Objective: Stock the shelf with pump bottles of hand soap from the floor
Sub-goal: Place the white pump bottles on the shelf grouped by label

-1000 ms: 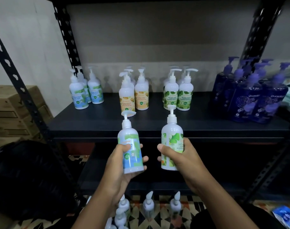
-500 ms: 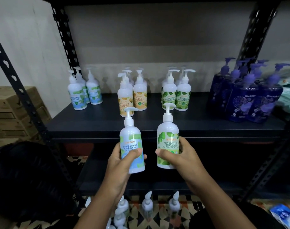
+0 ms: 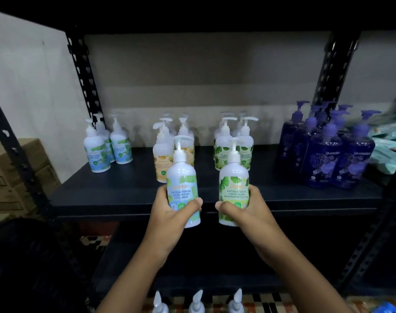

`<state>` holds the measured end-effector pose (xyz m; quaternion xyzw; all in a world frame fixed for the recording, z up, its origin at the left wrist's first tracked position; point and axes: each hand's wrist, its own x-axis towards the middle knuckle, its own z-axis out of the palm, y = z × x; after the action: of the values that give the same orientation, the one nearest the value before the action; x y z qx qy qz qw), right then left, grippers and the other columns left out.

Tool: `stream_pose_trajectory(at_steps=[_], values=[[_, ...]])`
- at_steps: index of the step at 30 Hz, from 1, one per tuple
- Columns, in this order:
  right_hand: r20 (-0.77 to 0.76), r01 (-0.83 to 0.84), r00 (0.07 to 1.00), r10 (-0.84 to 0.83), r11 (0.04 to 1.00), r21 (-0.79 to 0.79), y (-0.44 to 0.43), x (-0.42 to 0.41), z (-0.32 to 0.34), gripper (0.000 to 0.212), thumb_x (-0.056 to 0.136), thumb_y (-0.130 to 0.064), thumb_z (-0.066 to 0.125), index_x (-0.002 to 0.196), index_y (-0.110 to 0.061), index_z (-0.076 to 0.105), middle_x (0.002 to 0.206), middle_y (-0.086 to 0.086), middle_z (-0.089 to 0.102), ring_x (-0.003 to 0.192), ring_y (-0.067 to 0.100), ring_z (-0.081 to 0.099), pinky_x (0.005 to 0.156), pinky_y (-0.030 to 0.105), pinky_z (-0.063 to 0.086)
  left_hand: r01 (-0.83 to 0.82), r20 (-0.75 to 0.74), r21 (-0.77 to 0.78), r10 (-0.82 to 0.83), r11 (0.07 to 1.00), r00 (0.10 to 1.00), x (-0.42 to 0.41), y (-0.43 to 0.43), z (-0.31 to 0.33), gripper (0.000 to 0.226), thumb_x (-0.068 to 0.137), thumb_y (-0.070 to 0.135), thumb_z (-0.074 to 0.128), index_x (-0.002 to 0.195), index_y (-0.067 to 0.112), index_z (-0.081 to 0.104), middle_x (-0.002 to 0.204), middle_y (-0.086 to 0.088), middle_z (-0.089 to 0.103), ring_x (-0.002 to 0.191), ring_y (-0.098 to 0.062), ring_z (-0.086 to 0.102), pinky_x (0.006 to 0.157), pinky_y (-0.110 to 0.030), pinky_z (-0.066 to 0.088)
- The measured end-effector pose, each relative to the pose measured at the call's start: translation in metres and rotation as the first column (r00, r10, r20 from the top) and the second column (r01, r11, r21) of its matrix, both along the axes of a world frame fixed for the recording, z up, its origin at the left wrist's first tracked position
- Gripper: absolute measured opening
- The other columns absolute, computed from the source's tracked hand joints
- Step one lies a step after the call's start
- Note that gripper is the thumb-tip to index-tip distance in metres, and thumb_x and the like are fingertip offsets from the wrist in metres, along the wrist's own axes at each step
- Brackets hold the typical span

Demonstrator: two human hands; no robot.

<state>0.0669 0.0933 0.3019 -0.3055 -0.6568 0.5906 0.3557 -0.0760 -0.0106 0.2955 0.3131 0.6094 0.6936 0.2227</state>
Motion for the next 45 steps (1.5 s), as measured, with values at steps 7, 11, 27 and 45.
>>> stream_pose_trajectory(at_steps=[7, 11, 27, 45], values=[[0.01, 0.046, 0.999, -0.049, 0.981, 0.191, 0.065, -0.038, 0.016, 0.039, 0.081, -0.027, 0.082, 0.107, -0.032, 0.054, 0.104, -0.005, 0.07, 0.09, 0.006, 0.07, 0.075, 0.02, 0.056, -0.014, -0.098, 0.078, 0.022, 0.997, 0.995, -0.032, 0.034, 0.011, 0.032, 0.079, 0.013, 0.083, 0.104, 0.025, 0.067, 0.092, -0.001, 0.076, 0.079, -0.01, 0.073, 0.064, -0.017, 0.055], [0.1, 0.077, 0.989, -0.11, 0.955, 0.286, 0.095, -0.053, 0.0, 0.042, 0.076, -0.034, 0.085, 0.107, -0.03, 0.058, 0.106, -0.005, 0.071, 0.094, 0.008, 0.069, 0.086, 0.035, 0.058, -0.04, -0.096, 0.088, 0.049, 0.995, 0.994, -0.04, 0.043, 0.003, 0.032, 0.079, 0.01, 0.082, 0.104, 0.023, 0.067, 0.09, 0.0, 0.075, 0.076, -0.007, 0.071, 0.062, -0.016, 0.054], [0.28, 0.162, 0.913, -0.298, 0.892, 0.421, 0.111, -0.067, -0.02, 0.069, 0.064, -0.038, 0.086, 0.122, -0.02, 0.054, 0.118, -0.002, 0.058, 0.106, 0.017, 0.061, 0.085, 0.032, 0.051, -0.105, -0.089, 0.094, 0.113, 0.99, 0.99, -0.037, 0.046, -0.002, 0.031, 0.079, 0.013, 0.083, 0.102, 0.023, 0.066, 0.087, 0.003, 0.074, 0.074, -0.004, 0.069, 0.062, -0.015, 0.053], [0.254, 0.226, 0.893, -0.372, 0.857, 0.462, 0.119, -0.074, -0.024, 0.045, 0.076, -0.032, 0.084, 0.113, -0.019, 0.06, 0.105, -0.003, 0.071, 0.097, 0.018, 0.067, 0.075, 0.026, 0.047, -0.128, -0.082, 0.1, 0.136, 0.987, 0.987, -0.036, 0.048, -0.005, 0.03, 0.079, 0.014, 0.083, 0.103, 0.023, 0.066, 0.088, 0.001, 0.073, 0.075, -0.005, 0.069, 0.063, -0.016, 0.053]])
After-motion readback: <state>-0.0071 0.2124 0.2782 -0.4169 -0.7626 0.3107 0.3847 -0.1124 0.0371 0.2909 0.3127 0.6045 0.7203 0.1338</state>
